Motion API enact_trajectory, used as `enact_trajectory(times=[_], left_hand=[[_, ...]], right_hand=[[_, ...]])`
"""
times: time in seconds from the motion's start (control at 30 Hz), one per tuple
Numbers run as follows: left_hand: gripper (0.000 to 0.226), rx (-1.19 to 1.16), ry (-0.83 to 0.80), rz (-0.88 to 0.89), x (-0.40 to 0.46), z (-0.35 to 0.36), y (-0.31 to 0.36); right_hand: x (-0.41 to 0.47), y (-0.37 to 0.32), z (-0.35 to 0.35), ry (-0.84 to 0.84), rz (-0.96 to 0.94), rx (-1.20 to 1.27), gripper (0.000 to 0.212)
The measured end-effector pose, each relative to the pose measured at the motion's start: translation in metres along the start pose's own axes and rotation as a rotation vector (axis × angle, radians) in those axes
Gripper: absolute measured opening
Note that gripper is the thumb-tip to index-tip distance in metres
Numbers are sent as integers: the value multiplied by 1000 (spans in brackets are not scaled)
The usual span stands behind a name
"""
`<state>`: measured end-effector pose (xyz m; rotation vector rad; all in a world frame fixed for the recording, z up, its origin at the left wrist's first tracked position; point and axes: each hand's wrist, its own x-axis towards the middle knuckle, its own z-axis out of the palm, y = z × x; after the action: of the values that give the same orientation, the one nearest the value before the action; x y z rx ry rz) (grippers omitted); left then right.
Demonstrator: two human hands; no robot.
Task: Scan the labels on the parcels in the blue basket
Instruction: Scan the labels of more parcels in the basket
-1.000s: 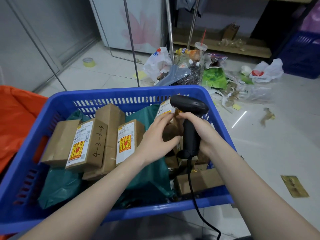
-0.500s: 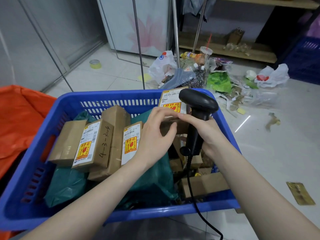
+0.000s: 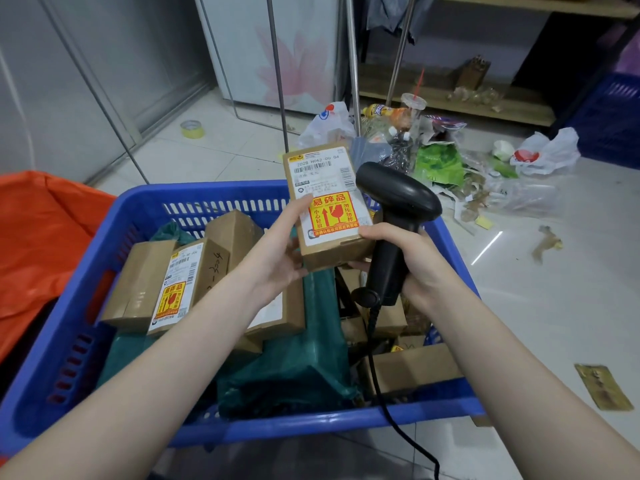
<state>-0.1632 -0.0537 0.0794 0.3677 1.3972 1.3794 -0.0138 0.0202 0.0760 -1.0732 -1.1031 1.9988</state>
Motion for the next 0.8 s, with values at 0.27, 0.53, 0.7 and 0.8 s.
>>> enact_trajectory(times=[0.27, 0.53, 0.7, 0.8], left_hand=[[40, 72, 32, 33, 5, -5, -3], [53, 277, 236, 272, 3, -14, 4], [61, 385, 282, 345, 8, -17, 1], [65, 454, 293, 361, 10, -20, -2]], right_hand=[[1, 1, 0, -1, 46, -4, 51], [0, -5, -2, 78, 57, 27, 8], [-2, -9, -1, 40, 94, 45, 16], [-2, -10, -1, 31, 100, 14, 22]])
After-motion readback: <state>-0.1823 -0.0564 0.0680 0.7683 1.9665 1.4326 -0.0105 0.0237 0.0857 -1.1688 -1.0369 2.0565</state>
